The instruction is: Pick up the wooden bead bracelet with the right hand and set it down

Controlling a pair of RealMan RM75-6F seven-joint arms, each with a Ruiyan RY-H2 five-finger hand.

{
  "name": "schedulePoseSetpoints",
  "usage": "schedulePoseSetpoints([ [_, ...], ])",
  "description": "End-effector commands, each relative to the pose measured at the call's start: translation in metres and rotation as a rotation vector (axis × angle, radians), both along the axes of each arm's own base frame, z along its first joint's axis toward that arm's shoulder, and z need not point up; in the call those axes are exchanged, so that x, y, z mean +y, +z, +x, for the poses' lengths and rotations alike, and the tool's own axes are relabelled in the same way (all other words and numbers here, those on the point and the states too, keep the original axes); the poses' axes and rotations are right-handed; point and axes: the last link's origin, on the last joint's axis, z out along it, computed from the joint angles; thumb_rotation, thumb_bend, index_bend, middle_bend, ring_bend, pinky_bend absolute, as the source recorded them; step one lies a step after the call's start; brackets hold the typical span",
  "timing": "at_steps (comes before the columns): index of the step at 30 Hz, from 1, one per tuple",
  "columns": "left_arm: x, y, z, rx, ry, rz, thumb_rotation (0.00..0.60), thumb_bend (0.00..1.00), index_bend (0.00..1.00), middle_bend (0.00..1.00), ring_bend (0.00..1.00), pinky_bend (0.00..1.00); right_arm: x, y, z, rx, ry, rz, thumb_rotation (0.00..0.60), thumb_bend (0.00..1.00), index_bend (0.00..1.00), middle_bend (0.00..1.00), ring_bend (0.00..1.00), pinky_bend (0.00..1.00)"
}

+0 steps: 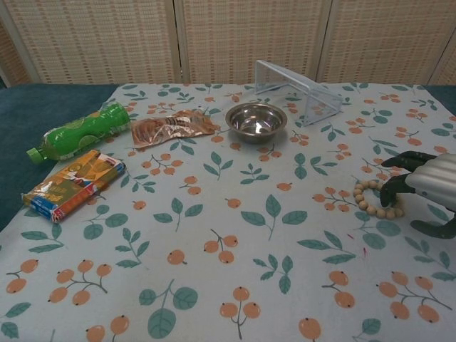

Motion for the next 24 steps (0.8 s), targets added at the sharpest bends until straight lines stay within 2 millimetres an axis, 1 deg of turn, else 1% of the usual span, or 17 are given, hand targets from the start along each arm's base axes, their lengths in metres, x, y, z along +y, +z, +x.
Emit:
schedulePoseSetpoints([
  [1, 0.000, 0.000, 0.000, 0.002, -0.001, 0.002, 0.600, 0.44, 0.00, 0.00, 0.00, 0.09, -0.001, -0.001, 0.000, 0.003, -0.001, 0.002, 0.600, 0.34, 0.35, 0.32, 0.00, 0.00],
  [5, 0.003, 0.001, 0.002, 0.037, -0.044, 0.058, 0.600, 0.45, 0.00, 0.00, 0.00, 0.09, -0.004, -0.007, 0.000, 0.018, -0.004, 0.009, 0.600, 0.34, 0.37, 0.33, 0.01, 0.00],
  [7, 0.002, 0.000, 0.001, 0.034, -0.046, 0.061, 0.600, 0.45, 0.00, 0.00, 0.00, 0.09, -0.005, -0.011, 0.002, 0.024, 0.007, 0.019, 0.600, 0.34, 0.40, 0.36, 0.03, 0.00],
  [10, 0.002, -0.002, 0.000, 0.020, -0.043, 0.048, 0.600, 0.45, 0.00, 0.00, 0.00, 0.09, -0.005, -0.013, 0.001, 0.031, 0.012, 0.015, 0.600, 0.34, 0.46, 0.40, 0.06, 0.00],
  [11, 0.001, -0.004, 0.002, -0.008, -0.039, 0.028, 0.600, 0.45, 0.00, 0.00, 0.00, 0.09, -0.005, -0.014, 0.000, 0.030, 0.001, 0.018, 0.600, 0.34, 0.48, 0.41, 0.07, 0.00],
  [13, 0.000, -0.004, 0.002, -0.036, -0.033, 0.002, 0.600, 0.45, 0.00, 0.00, 0.00, 0.09, -0.006, -0.014, 0.000, 0.024, -0.011, 0.019, 0.600, 0.34, 0.50, 0.43, 0.08, 0.00],
  [18, 0.001, -0.003, 0.000, -0.015, -0.029, 0.013, 0.600, 0.45, 0.00, 0.00, 0.00, 0.09, -0.006, -0.016, -0.001, 0.038, -0.001, 0.013, 0.600, 0.34, 0.55, 0.45, 0.11, 0.00],
  [21, 0.000, -0.004, 0.002, -0.055, -0.017, -0.008, 0.600, 0.45, 0.00, 0.00, 0.00, 0.09, -0.006, -0.017, 0.000, 0.047, 0.011, 0.009, 0.600, 0.35, 0.57, 0.46, 0.11, 0.00],
  [24, 0.002, -0.003, 0.002, -0.057, -0.012, 0.003, 0.600, 0.45, 0.00, 0.00, 0.00, 0.10, -0.007, -0.018, 0.002, 0.048, 0.022, 0.004, 0.600, 0.36, 0.61, 0.49, 0.14, 0.00],
])
